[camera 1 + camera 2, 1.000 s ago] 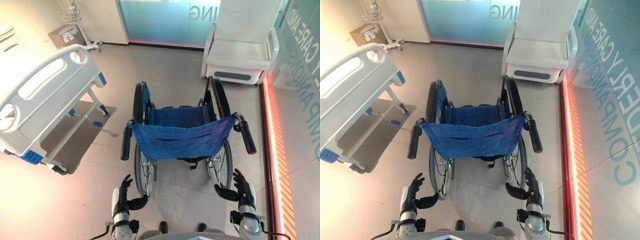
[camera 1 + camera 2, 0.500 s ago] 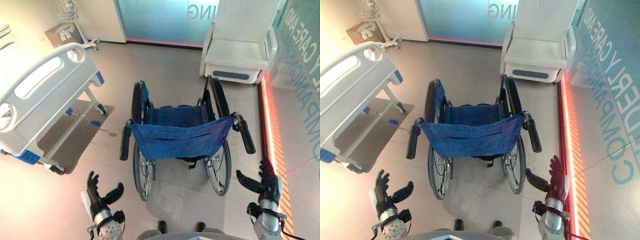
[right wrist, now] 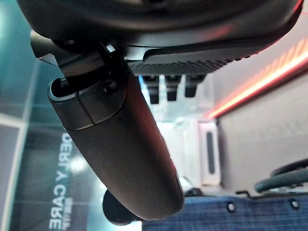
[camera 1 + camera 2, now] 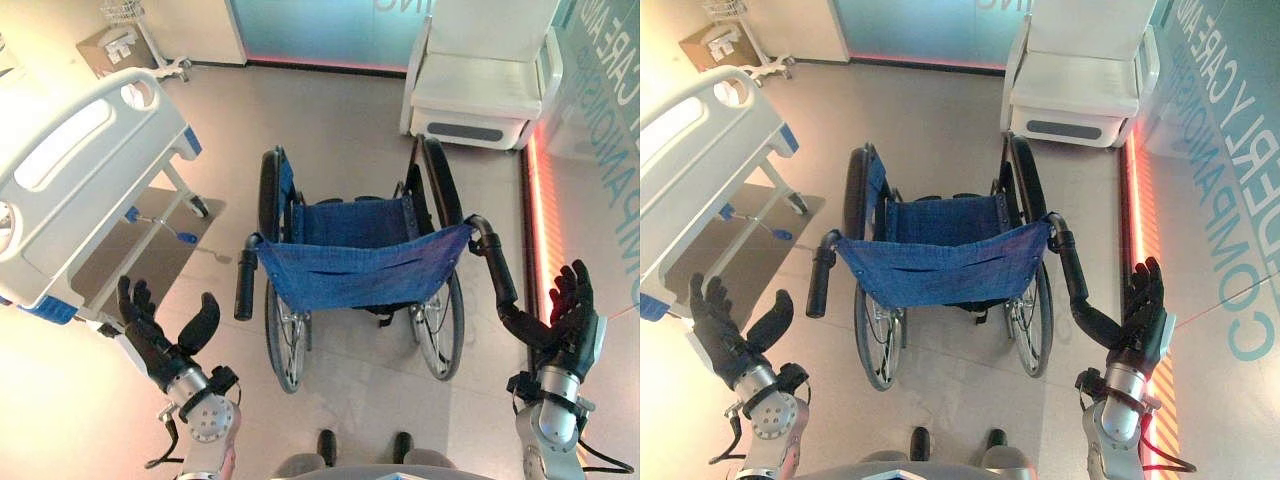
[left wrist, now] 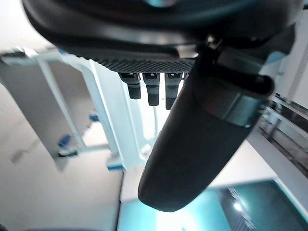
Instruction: Push the wheelchair next to the bed
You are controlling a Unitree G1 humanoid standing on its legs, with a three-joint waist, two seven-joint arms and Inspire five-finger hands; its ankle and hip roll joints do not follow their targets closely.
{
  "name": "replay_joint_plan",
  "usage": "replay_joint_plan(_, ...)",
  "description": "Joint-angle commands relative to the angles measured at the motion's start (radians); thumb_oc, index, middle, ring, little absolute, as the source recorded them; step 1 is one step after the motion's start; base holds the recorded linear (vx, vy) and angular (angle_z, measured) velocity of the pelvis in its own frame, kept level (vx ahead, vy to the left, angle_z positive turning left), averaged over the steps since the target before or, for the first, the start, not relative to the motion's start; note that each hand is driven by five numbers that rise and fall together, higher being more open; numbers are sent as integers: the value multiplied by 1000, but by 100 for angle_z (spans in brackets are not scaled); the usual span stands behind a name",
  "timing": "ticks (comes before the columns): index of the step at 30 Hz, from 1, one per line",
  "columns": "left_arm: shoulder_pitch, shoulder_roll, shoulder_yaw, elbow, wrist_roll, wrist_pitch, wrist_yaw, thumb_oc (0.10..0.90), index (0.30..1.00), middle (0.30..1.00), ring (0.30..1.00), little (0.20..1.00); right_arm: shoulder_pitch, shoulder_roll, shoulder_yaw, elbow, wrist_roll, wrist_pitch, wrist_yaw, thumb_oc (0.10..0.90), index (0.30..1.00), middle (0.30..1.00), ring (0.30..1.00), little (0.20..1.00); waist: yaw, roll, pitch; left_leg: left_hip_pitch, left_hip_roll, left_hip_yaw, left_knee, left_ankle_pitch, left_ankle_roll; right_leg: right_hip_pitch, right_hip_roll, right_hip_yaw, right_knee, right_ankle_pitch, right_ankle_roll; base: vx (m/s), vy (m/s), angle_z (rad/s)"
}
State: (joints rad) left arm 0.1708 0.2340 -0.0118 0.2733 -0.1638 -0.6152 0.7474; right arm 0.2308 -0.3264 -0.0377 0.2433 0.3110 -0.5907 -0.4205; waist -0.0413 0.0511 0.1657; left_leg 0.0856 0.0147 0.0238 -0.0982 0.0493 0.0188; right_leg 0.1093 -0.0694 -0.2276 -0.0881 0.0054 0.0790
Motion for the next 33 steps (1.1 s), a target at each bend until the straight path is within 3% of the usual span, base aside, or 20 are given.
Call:
replay_joint_plan(1,-119,123,51,-71,34,-58,-54,800,900,900,900,900,-174,-86,-81,-163,-87,-145,-66,800,900,900,900,900,-9,-30,-29,42,-23,44,11,-79,8,-21,16,59,71,-44,-25,0,0,0)
replay_joint_plan(9,-197,161,47,-114,34,-46,-63,800,900,900,900,900,-260,-149,-102,-187,-113,-133,-107,800,900,900,900,900,-3,-28,-40,42,-24,36,11,-76,8,-19,18,62,74,-50,-28,0,0,0)
replay_joint_plan(13,-201,157,54,-127,43,-39,-72,800,900,900,900,900,-263,-154,-111,-214,-222,-101,-155,800,900,900,900,900,0,-29,-45,44,-26,34,11,-76,8,-18,21,65,79,-53,-29,0,0,0)
replay_joint_plan(15,-207,158,53,-127,38,-22,-85,800,900,900,900,900,-260,-184,-105,-205,-345,10,-183,800,900,900,900,900,-1,-31,-46,46,-28,31,12,-77,9,-19,23,70,81,-53,-29,0,0,0)
replay_joint_plan(18,-208,163,60,-135,28,-2,-104,800,900,900,900,900,-260,-215,-106,-192,-339,56,-158,800,900,900,900,900,-2,-33,-45,45,-28,31,12,-77,10,-20,23,72,81,-52,-28,0,0,0)
replay_joint_plan(24,-185,167,79,-155,6,1,-181,800,900,900,900,900,-233,-215,-117,-220,-207,62,102,800,900,900,900,900,-3,-39,-38,42,-26,37,15,-75,10,-26,24,74,87,-50,-27,0,0,0)
replay_joint_plan(26,-180,169,83,-165,2,-1,-199,800,900,900,900,900,-225,-221,-113,-232,-172,111,222,800,900,900,900,900,-4,-41,-36,41,-25,38,15,-74,10,-29,23,73,91,-50,-26,0,0,0)
replay_joint_plan(28,-175,177,93,-182,-3,5,-236,800,900,900,900,900,-213,-239,-104,-233,-103,201,359,800,900,900,900,900,-4,-47,-33,38,-25,40,17,-72,9,-33,23,73,97,-50,-25,0,0,0)
replay_joint_plan(30,-172,189,98,-195,-12,14,-264,800,900,900,900,900,-205,-253,-105,-224,-32,248,436,800,900,900,900,900,-4,-52,-31,35,-24,40,19,-70,8,-37,23,71,103,-50,-25,0,0,0)
replay_joint_plan(33,-171,209,100,-202,-22,17,-291,800,900,900,900,900,-199,-268,-113,-207,51,246,505,800,900,900,900,900,-4,-59,-27,33,-23,42,20,-70,9,-41,22,67,110,-50,-23,-12,-21,1)
